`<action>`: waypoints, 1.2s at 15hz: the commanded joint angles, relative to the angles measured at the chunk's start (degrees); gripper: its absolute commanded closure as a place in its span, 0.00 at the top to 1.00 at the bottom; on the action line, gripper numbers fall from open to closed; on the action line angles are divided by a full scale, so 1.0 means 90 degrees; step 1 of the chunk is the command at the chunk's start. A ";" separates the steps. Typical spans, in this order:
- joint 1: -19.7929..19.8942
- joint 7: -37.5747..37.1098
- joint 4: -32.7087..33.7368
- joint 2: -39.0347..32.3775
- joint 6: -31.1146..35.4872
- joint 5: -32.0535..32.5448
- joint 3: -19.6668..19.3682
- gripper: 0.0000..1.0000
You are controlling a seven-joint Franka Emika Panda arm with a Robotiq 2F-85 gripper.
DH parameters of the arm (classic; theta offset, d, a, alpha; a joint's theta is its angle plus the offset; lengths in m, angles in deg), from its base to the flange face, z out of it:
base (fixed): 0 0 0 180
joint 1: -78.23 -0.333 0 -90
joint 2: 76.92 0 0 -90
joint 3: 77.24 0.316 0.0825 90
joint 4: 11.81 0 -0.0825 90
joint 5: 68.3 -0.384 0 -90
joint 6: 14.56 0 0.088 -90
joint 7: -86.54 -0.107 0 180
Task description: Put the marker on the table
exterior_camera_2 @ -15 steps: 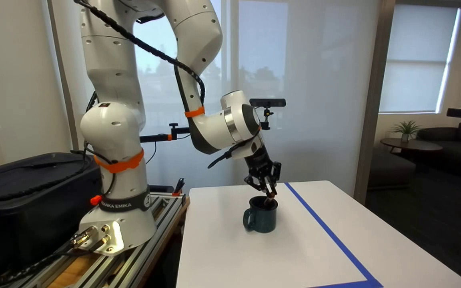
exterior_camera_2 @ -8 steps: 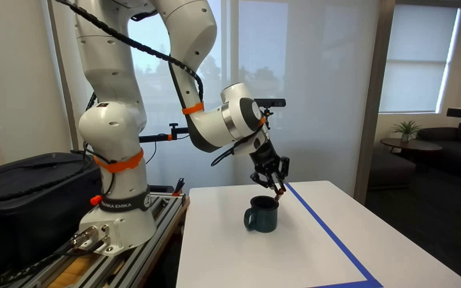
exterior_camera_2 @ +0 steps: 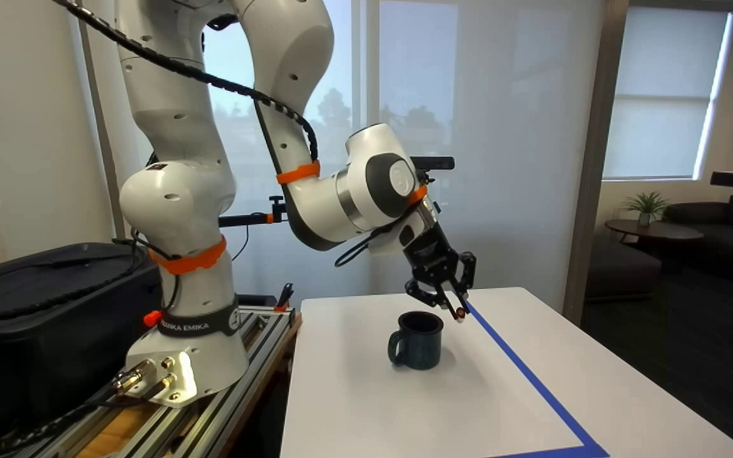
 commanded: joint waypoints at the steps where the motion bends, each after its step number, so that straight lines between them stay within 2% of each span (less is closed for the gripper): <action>1: 0.0219 -0.0252 -0.0002 -0.0327 0.0462 -0.0012 -0.0293 0.05; 8: 0.0513 -0.0106 0.0101 -0.1495 0.1309 -0.0338 -0.0621 0.05; 13: 0.0734 -0.0033 0.0353 -0.2564 0.1924 -0.0655 -0.0569 0.05; 18: 0.0863 -0.0077 0.0691 -0.3330 0.2142 -0.0712 -0.0458 0.05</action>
